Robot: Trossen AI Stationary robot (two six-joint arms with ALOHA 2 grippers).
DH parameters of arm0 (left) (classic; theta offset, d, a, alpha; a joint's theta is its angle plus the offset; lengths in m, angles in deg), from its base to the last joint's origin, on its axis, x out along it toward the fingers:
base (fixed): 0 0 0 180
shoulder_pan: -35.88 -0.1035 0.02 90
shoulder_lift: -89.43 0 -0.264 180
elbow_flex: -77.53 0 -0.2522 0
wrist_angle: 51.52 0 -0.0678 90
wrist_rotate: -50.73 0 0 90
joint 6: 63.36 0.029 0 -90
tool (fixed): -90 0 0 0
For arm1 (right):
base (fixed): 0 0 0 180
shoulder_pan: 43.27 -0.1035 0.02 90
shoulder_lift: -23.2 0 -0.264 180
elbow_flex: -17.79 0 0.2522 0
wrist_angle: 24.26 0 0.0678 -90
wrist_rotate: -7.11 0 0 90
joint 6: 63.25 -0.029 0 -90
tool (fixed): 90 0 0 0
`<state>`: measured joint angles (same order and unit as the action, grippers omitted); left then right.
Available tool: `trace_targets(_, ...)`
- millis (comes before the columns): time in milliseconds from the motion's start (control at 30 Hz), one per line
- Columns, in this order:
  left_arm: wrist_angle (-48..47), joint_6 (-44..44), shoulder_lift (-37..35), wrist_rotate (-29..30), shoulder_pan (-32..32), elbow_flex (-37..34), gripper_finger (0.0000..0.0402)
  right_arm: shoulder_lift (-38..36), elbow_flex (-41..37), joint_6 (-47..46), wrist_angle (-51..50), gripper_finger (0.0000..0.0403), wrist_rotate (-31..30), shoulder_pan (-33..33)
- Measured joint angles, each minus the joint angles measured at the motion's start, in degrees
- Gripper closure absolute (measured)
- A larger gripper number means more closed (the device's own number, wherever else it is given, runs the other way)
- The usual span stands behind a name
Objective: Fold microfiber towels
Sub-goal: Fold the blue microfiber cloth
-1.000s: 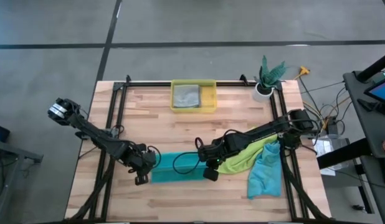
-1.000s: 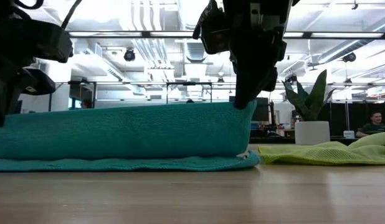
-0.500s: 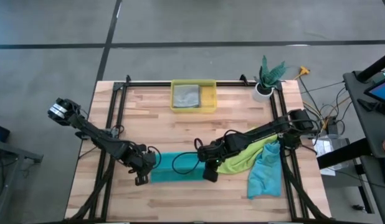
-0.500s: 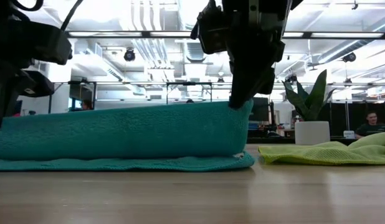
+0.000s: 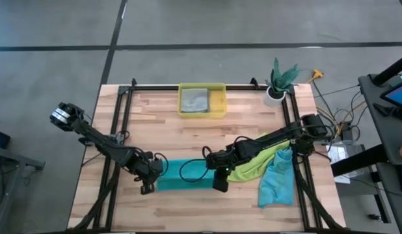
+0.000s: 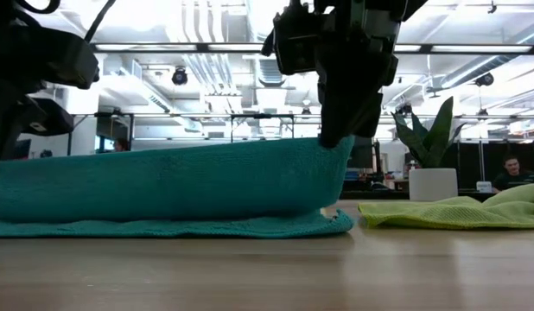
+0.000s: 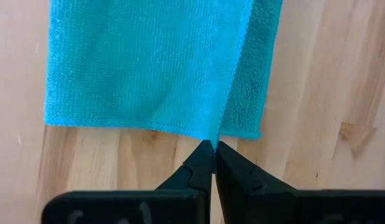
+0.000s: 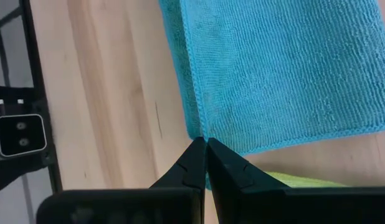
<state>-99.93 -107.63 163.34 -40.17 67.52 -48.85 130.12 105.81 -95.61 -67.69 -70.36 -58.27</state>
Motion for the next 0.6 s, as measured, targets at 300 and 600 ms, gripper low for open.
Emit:
trace_targets(300,-0.04,-0.13,-0.59,-1.65,0.0,0.0,0.0402,0.0,-0.24,-0.05,0.42,0.0394,0.07,0.0)
trace_targets(600,-0.11,-0.11,-0.57,-1.73,0.0,0.0,0.0402,0.0,-0.53,-0.2,1.26,0.0394,0.07,0.0)
